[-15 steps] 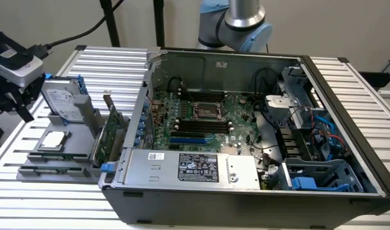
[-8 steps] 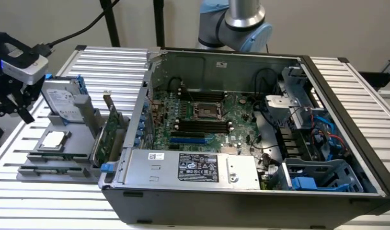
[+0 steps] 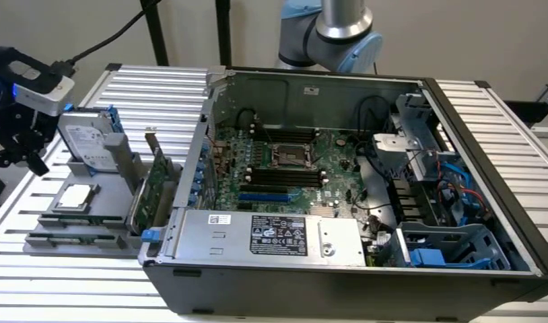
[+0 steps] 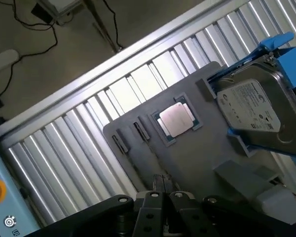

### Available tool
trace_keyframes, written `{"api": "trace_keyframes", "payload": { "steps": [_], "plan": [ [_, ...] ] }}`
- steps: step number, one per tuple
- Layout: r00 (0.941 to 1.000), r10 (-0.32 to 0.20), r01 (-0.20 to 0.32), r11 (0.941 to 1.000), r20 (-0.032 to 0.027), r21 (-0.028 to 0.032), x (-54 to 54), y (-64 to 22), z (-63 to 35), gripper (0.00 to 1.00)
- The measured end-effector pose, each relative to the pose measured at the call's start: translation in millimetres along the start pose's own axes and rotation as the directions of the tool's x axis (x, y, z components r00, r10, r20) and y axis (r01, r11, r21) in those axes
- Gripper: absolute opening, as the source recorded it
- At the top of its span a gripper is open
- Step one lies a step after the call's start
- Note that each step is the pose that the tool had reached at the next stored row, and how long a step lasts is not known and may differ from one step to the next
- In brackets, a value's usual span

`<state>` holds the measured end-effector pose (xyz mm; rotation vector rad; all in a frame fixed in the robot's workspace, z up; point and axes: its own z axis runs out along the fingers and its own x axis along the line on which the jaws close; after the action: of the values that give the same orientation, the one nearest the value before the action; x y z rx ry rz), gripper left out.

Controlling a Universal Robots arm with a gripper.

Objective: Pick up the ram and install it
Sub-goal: 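Pick up the ram and move it above insertion slot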

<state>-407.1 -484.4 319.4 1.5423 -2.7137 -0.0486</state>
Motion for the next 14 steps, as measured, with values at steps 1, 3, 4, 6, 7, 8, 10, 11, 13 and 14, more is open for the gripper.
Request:
{"api": "trace_keyframes", "payload": {
  "steps": [1, 3, 4, 6, 7, 8, 10, 11, 13, 14],
  "plan": [
    [0.9998, -0.018, 0.018, 0.9998, -0.0011, -0.0007, 0.0, 0.0, 0.6, 0.0],
    [0.9985, -0.054, 0.054, 0.9985, -0.0031, -0.0022, 0.0, -0.1, 1.8, 0.0],
    [0.9974, -0.072, 0.072, 0.9974, -0.004, -0.0028, 0.0, -0.1, 2.5, 0.0],
    [0.9941, -0.109, 0.109, 0.9941, -0.0056, -0.0032, 0.0, -0.2, 4.1, 0.0],
    [0.9919, -0.127, 0.127, 0.9919, -0.0063, -0.0032, 0.0, -0.3, 5.0, 0.0],
    [0.9894, -0.145, 0.145, 0.9894, -0.007, -0.0033, 0.0, -0.4, 6.1, 0.0],
    [0.9836, -0.18, 0.18, 0.9836, -0.0083, -0.0034, -0.1, -0.5, 8.3, 0.0],
    [0.9802, -0.198, 0.198, 0.9802, -0.0091, -0.0034, -0.1, -0.5, 9.5, 0.0],
    [0.9725, -0.233, 0.232, 0.9726, -0.0108, -0.0035, -0.3, -0.9, 12.2, 0.0],
    [0.9691, -0.246, 0.246, 0.9692, -0.0118, -0.0035, -0.5, -1.1, 13.7, 0.0]
  ]
}}
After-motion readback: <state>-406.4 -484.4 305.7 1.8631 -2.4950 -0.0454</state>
